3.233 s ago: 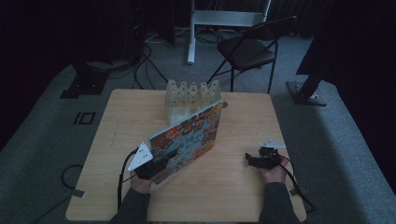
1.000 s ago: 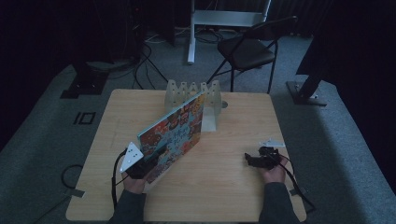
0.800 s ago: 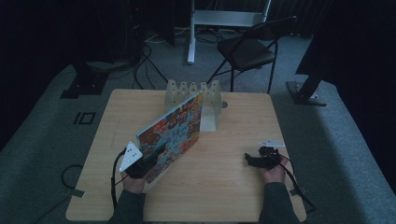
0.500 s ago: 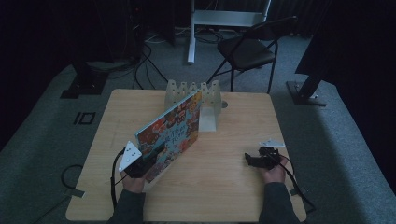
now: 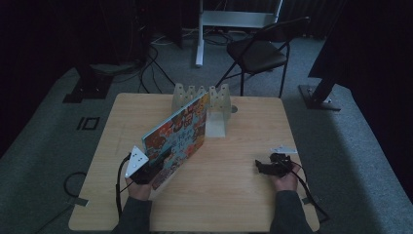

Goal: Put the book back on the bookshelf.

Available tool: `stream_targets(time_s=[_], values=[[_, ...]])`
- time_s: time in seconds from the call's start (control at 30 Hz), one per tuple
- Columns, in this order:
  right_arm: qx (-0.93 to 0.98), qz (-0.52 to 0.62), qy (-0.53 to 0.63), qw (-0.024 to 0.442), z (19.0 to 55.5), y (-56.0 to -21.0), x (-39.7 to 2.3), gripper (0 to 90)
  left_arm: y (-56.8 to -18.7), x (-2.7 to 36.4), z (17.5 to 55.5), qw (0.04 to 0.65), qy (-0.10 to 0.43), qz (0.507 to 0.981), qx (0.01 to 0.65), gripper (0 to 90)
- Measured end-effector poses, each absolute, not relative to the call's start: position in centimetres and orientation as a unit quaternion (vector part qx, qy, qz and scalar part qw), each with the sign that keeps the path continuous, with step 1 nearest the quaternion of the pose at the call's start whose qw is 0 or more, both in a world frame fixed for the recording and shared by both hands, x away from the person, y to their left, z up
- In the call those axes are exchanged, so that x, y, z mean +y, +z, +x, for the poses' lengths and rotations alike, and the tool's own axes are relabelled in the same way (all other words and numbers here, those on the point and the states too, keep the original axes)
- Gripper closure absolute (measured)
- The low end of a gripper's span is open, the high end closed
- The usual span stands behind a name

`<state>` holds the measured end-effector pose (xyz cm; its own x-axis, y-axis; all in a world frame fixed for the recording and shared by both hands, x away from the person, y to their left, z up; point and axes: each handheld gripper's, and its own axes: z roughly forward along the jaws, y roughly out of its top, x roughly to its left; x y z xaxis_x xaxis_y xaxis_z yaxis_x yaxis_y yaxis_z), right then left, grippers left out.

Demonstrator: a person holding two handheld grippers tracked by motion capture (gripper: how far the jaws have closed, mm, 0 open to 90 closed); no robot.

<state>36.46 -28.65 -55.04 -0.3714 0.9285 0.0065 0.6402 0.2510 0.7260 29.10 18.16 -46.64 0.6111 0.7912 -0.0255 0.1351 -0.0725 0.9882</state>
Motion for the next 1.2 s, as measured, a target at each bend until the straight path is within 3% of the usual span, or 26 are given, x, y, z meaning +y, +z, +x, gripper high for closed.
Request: stream_targets(time_s=[1.2], values=[[0.76,0.516,0.329,0.219,36.46,-55.04,-28.65,12.9,-46.33,18.19,29.91,0.582,0.304,0.654,0.376,81.2]])
